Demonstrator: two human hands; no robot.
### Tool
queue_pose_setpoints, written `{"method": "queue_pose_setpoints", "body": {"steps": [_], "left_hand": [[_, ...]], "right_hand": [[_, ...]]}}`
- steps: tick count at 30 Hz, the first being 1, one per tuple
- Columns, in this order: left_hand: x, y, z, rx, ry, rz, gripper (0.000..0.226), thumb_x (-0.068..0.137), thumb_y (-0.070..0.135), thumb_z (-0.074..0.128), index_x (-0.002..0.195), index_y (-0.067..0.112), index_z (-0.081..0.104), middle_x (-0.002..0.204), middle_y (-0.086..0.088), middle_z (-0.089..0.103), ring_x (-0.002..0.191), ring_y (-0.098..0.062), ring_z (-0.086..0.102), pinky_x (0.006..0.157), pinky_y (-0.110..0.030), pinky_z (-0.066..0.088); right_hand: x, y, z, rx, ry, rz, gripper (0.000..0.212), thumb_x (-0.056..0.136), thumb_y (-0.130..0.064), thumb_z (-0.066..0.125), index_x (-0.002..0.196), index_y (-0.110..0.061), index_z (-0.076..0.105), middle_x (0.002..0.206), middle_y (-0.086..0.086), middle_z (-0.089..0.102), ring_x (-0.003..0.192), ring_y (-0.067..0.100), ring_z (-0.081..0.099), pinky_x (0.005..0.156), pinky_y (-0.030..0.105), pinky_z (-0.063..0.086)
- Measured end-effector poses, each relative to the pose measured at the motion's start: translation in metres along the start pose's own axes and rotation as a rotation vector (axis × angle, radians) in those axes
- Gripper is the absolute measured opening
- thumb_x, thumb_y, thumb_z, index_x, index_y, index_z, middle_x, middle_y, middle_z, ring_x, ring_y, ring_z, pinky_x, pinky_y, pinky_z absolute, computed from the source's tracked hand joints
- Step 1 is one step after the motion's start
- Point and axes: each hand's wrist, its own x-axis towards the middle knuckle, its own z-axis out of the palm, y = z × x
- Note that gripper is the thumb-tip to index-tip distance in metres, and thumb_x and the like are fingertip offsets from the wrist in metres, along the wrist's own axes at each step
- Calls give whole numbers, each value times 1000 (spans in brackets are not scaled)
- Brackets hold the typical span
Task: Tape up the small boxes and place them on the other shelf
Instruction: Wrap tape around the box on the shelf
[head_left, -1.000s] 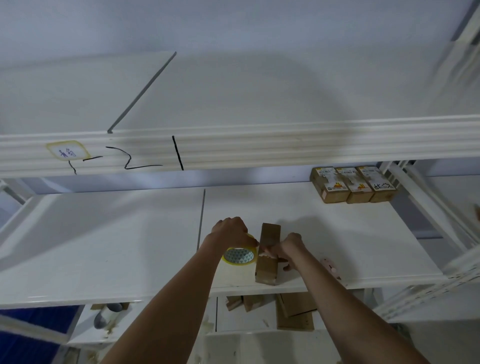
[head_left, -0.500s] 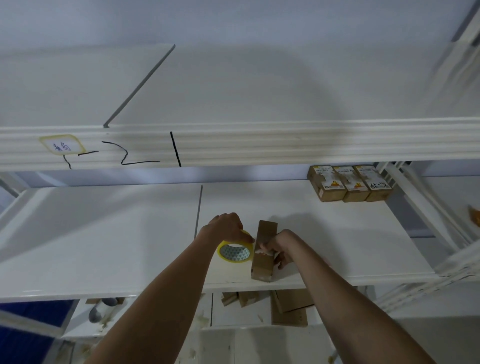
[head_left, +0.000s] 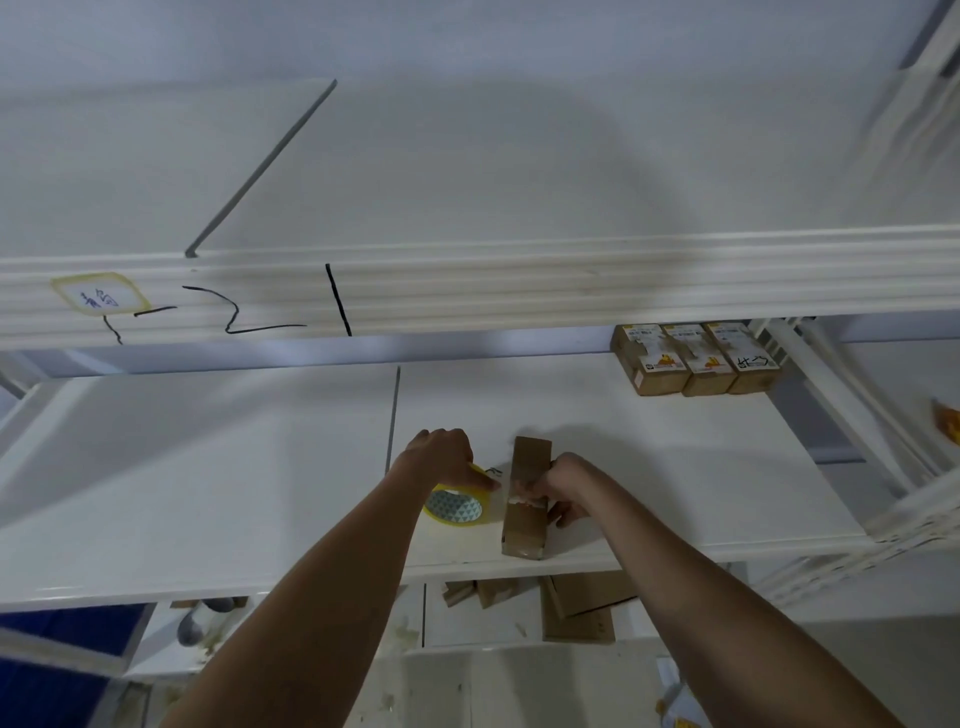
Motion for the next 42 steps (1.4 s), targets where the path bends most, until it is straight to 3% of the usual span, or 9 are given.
{"method": "queue_pose_setpoints", "body": {"steps": [5, 9, 17, 21, 24, 28, 30, 36, 42], "left_hand": [[1, 1, 10, 4, 5, 11, 82, 67, 84, 63, 119, 21, 66, 122, 0, 62, 121, -26, 53, 101, -37, 38], [-1, 7, 14, 29, 34, 45, 74, 71, 81, 63, 111, 19, 69, 115, -1, 66, 112, -23, 59, 100, -35, 37], [-6, 14, 17, 45, 83, 42, 63, 77, 74, 64, 105, 19, 71, 106, -1, 69, 104, -21, 62, 98, -36, 36], [-8, 16, 17, 65, 97, 41, 54, 80, 67, 66, 103, 19, 72, 104, 0, 70, 104, -20, 64, 100, -37, 35], [-8, 17, 18, 76, 91, 47, 52, 81, 65, 65, 103, 19, 72, 104, 0, 70, 104, -20, 65, 101, -38, 34], [-11, 18, 18, 60, 103, 39, 60, 79, 73, 62, 102, 19, 72, 103, -1, 70, 101, -21, 64, 98, -38, 34], [-12, 18, 19, 58, 99, 36, 62, 78, 75, 61, 101, 18, 72, 103, -1, 70, 101, -21, 64, 98, -38, 34], [-16, 19, 18, 19, 99, 22, 66, 75, 79, 60, 98, 18, 72, 101, 0, 69, 102, -22, 63, 100, -40, 33], [-18, 12, 17, -82, 49, 33, 64, 73, 83, 58, 81, 20, 67, 83, 3, 60, 87, -21, 56, 93, -39, 33]], "right_hand": [[1, 3, -5, 29, 47, -43, 64, 91, -29, 73, 140, 3, 46, 136, 22, 57, 114, 36, 63, 100, 45, 53], [3, 4, -6, -18, 75, -85, 60, 89, -28, 76, 135, -1, 49, 127, 19, 62, 103, 32, 66, 94, 45, 57], [-2, 3, 3, -78, 108, -115, 75, 98, -26, 60, 156, -12, 14, 138, 15, 49, 115, 29, 57, 97, 43, 55], [-5, -2, 13, -94, 132, -127, 99, 89, -54, 67, 156, -8, 12, 145, 13, 47, 124, 28, 53, 91, 36, 49], [-1, -5, 18, -136, 202, -114, 113, 83, -58, 72, 156, -6, 4, 145, 15, 50, 126, 29, 55, 97, 37, 49], [8, -4, 21, -69, 299, -103, 89, 86, -46, 73, 147, -7, 22, 127, 13, 60, 115, 29, 60, 95, 40, 52], [6, -6, 20, -113, 319, -108, 81, 87, -36, 74, 145, -6, 26, 130, 14, 57, 116, 29, 59, 90, 37, 52], [4, -10, 22, -215, 351, -144, 88, 89, -41, 72, 149, 0, 23, 140, 17, 53, 123, 32, 57, 96, 38, 49], [18, 2, 7, -35, 227, -168, 78, 76, -35, 76, 139, -6, 40, 123, 14, 61, 105, 29, 65, 89, 43, 58]]}}
